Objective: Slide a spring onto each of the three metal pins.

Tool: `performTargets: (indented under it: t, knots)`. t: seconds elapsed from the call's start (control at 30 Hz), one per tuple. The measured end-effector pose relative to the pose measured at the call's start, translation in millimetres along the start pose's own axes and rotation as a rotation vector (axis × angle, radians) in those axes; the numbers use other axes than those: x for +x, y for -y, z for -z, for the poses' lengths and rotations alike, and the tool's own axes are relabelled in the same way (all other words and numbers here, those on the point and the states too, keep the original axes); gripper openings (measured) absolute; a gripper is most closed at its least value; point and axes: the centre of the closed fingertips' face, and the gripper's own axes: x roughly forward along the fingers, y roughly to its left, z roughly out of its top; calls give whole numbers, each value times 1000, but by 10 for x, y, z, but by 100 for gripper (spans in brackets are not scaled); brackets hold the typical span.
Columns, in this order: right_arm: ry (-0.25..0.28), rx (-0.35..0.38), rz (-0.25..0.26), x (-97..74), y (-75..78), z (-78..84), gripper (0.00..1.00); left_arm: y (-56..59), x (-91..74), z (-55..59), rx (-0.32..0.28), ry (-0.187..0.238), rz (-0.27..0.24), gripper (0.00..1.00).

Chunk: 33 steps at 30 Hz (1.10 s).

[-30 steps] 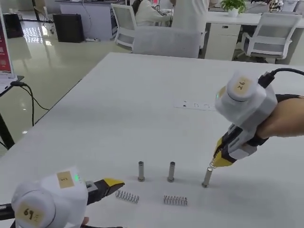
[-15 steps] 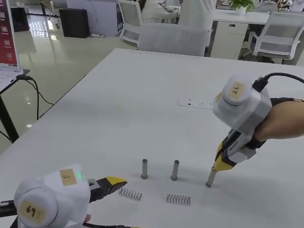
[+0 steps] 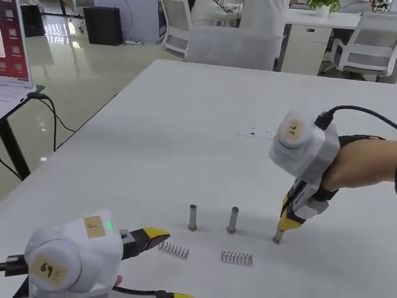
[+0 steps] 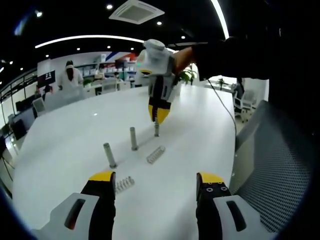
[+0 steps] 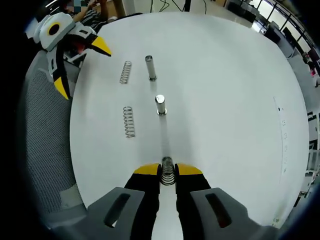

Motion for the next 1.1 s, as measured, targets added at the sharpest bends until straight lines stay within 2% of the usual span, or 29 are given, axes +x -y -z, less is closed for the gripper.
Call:
performTargets:
  t: [0.4, 0.73, 1.1]
  knots:
    - [-35, 1, -7, 213, -40, 64, 9, 5, 2, 6, 2, -6, 0, 60]
    - [-15, -2, -6, 227, -35, 50, 10, 5, 0, -1, 3, -5, -1, 60]
    - [17, -11, 17, 172, -19, 11, 22, 5, 0, 2, 4, -5, 2, 60]
